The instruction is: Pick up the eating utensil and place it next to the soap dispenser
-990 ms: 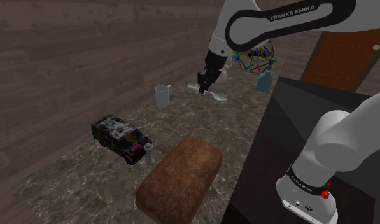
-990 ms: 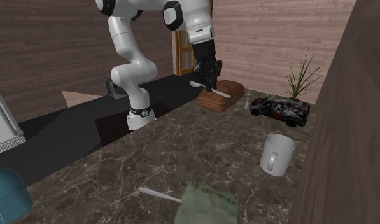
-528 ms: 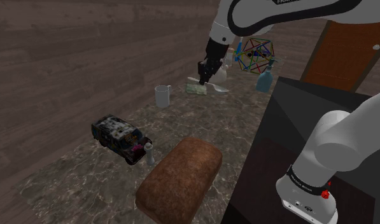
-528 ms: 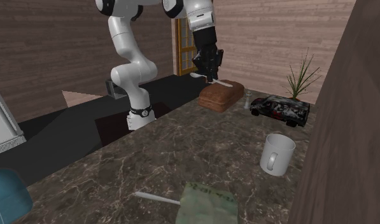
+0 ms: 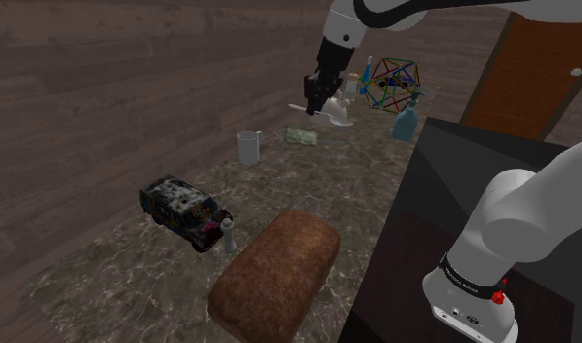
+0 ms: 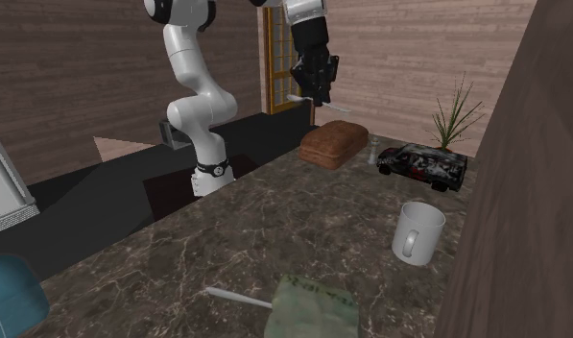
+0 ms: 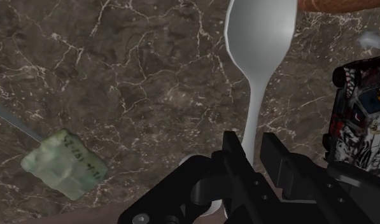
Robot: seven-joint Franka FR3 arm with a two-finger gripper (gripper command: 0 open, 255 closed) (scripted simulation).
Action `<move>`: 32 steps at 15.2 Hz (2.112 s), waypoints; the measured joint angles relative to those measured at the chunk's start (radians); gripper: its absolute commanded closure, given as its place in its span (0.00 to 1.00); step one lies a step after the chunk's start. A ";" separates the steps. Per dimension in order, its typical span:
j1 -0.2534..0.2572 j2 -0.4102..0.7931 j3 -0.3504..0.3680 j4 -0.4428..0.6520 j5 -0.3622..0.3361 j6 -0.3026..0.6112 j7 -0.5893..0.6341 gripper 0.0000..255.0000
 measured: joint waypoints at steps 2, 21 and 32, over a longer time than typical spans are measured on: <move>-0.001 0.001 -0.002 0.027 -0.002 -0.027 0.001 1.00; -0.102 -0.005 -0.271 0.096 -0.044 -0.139 -0.336 1.00; -0.164 0.142 -0.486 0.265 -0.034 -0.199 -0.613 1.00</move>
